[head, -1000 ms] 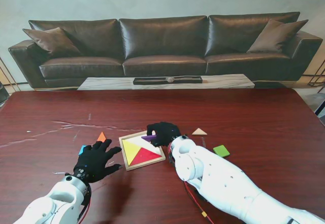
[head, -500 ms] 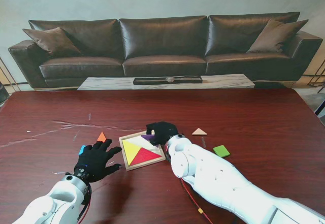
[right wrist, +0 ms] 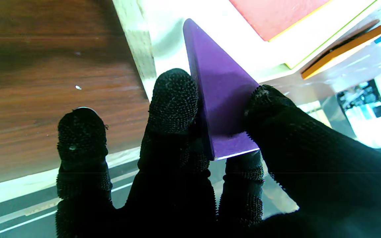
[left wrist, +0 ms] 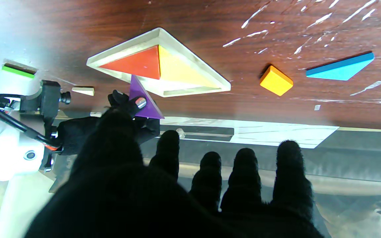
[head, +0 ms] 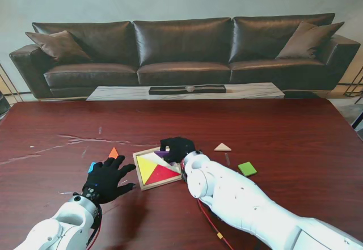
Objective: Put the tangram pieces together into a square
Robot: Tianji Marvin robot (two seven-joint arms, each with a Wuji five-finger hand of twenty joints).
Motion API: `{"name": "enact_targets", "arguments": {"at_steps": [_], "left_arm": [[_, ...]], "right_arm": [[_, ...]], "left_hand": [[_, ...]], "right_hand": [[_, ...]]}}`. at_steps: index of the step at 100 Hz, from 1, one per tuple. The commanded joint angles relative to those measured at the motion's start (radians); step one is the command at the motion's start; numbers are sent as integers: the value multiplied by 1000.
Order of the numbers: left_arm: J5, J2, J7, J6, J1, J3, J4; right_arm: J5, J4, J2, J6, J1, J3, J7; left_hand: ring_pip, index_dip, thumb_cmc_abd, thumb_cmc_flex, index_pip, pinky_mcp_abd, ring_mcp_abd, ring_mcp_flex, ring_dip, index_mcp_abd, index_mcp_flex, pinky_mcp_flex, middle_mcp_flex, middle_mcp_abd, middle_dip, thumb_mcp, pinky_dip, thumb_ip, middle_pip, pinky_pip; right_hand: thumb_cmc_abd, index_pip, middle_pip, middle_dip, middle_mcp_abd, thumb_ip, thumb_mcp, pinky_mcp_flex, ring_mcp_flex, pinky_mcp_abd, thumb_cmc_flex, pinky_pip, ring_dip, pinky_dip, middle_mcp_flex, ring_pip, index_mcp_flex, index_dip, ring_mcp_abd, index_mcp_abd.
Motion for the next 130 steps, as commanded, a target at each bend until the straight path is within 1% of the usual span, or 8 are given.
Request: {"name": "enact_targets", "arguments": {"at_steps": [1, 11, 24, 44, 59, 79, 101, 130], "left_arm": [[-3, 1, 1, 0, 4, -1, -2], [-3, 1, 3, 0, 5, -2, -2], [-5, 1, 5, 0, 5, -2, -1], [-8, 1, 2, -1, 4, -2, -1], [-8, 1, 1, 0, 3, -1, -1], [-9, 1, -2, 1, 0, 0, 1], [-12, 1, -3, 3, -1, 1, 1], [-15, 1, -1, 1, -2, 1, 4]], "right_arm": [[1, 4, -7, -6, 0, -6, 12], [4, 13, -9, -8, 5, -11, 20], [-4, 19, -5, -12, 16, -23, 36], [-12, 32, -7, -11, 24, -32, 39], [-9, 49, -15, -11, 29, -35, 33], [-5, 58, -18, -8, 33, -37, 34], [-7, 59, -18, -10, 36, -40, 38], [-16, 65, -21, -7, 40, -46, 30]], "left_hand": [[-4, 6, 45, 43, -5, 5, -13, -6, 2, -8, 2, -9, -31, -1, 2, -28, -4, 20, -3, -13], [-4, 6, 44, 43, -4, 6, -13, -4, 2, -9, 3, -8, -31, 0, 2, -28, -4, 20, -2, -12], [-4, 7, 44, 44, -4, 7, -12, -5, 2, -9, 3, -8, -31, 0, 2, -27, -4, 20, -3, -12], [-4, 7, 46, 44, -4, 6, -13, -5, 2, -8, 3, -9, -31, 1, 2, -27, -4, 20, -3, -12], [-4, 7, 46, 44, -4, 5, -12, -5, 2, -8, 4, -9, -32, 0, 2, -27, -4, 20, -4, -12], [-5, 7, 47, 44, -4, 5, -15, -6, 2, -8, 3, -9, -33, 0, 2, -28, -4, 20, -5, -13], [-5, 7, 46, 44, -4, 5, -14, -7, 2, -8, 2, -9, -34, 1, 2, -28, -4, 20, -7, -13], [-5, 8, 47, 44, -3, 4, -15, -7, 2, -9, 4, -9, -34, -1, 2, -28, -3, 20, -8, -13]], "right_hand": [[44, 52, 15, -7, -13, 54, 2, -20, -43, 29, 16, 11, -11, 33, 15, -11, -7, 13, -5, -76], [49, 41, 2, -9, -22, 65, -16, -46, -89, 24, 26, 11, -19, 43, -23, -15, -27, 16, 0, -88], [43, 23, -15, -18, -27, 70, -25, -87, -141, -13, 29, 6, -30, 50, -66, -28, -54, 13, 0, -89], [63, 10, -24, -28, -28, 73, -37, -104, -174, -31, 13, 4, -43, 54, -100, -42, -76, 7, 2, -77], [83, -3, -23, -30, -25, 77, -56, -117, -213, -42, -16, 1, -54, 55, -149, -57, -103, 2, 5, -60], [108, -15, -16, -24, -21, 80, -82, -123, -255, -48, -56, -1, -65, 56, -210, -70, -129, -2, 9, -44], [106, -27, -17, -16, -13, 82, -98, -151, -300, -69, -77, -10, -73, 55, -265, -80, -148, -3, 9, -36], [128, -39, -21, -10, 1, 87, -110, -208, -371, -103, -89, -24, -83, 54, -342, -90, -165, 1, 12, -23]]}}
